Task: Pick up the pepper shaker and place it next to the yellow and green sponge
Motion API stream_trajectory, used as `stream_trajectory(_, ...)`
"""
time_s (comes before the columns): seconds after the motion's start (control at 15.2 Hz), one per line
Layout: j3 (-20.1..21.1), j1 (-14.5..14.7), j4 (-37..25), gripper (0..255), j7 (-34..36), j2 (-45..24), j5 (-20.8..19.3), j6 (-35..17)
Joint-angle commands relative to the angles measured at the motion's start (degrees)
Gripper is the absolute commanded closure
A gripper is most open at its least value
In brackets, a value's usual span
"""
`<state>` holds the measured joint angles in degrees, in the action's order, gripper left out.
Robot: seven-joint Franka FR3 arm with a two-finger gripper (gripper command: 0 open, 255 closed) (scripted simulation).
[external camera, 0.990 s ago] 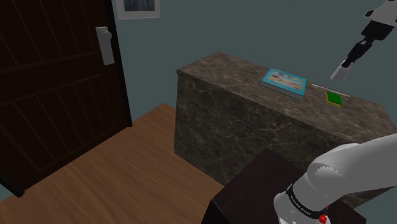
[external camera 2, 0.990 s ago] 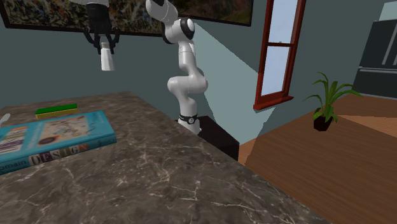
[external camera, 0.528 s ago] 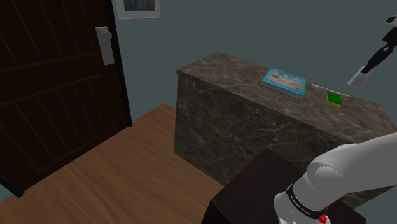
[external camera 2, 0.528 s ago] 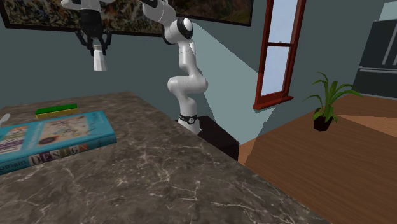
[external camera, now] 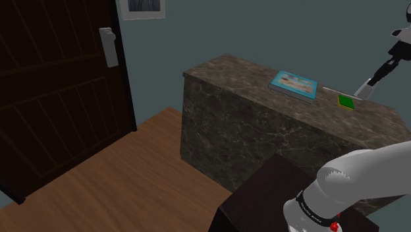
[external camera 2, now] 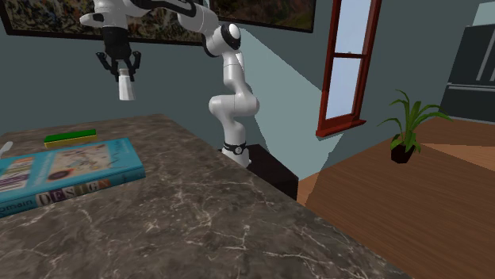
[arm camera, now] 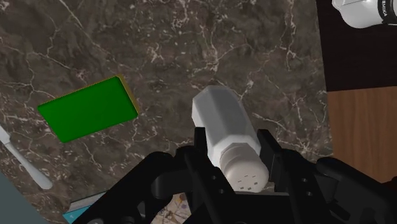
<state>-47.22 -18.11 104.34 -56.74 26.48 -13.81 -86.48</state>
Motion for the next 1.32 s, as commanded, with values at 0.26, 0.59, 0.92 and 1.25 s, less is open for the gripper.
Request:
stream_trajectory(0.26, -0.23, -0.73, 5.48, 255, 0.47, 1.37, -0.99, -4.36)
stream_trajectory(0.59, -0.7, -1.26, 9.83, 255, 0.73, 2.21, -1.78, -8.01)
stream_trajectory(0.92, -1.45, -1.65, 13.86, 255, 0.87, 2.69, -2.48, -11.68)
stream_trajectory(1.25, -2.47, -1.89, 17.59, 255, 0.88, 2.8, -3.1, -15.4)
